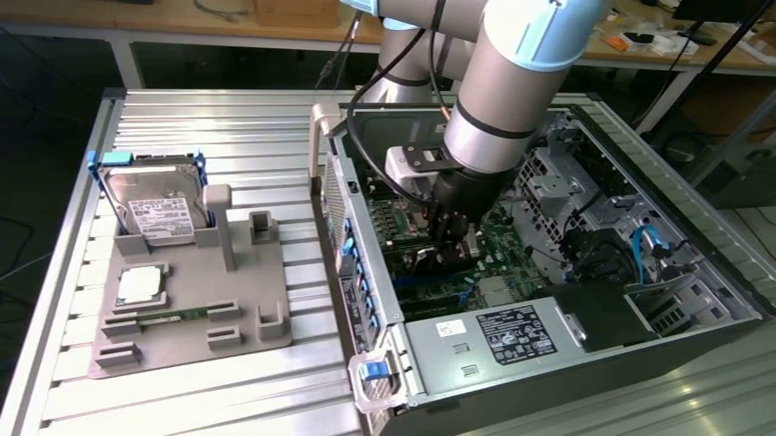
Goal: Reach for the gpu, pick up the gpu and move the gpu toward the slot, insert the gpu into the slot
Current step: 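Insert the gpu into the slot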
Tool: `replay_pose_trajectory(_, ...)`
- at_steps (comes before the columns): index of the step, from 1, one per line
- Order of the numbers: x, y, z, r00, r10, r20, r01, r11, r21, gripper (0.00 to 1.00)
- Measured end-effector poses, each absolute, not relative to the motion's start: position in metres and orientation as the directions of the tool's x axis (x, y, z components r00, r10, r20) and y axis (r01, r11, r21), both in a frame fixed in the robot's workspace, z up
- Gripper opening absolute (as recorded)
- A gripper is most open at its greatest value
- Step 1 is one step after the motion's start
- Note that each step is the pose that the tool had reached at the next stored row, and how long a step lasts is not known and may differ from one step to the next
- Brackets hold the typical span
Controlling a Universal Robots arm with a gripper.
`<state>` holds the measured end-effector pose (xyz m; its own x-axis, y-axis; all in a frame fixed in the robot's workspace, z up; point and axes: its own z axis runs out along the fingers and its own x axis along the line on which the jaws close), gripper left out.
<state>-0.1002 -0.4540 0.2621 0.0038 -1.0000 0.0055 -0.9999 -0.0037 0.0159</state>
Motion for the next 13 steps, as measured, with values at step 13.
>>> replay_pose_trajectory(13, -0.1007, -0.4540, 0.2598, 0.004, -1.000, 0.005, -1.000, -0.004, 0.016, 0.27)
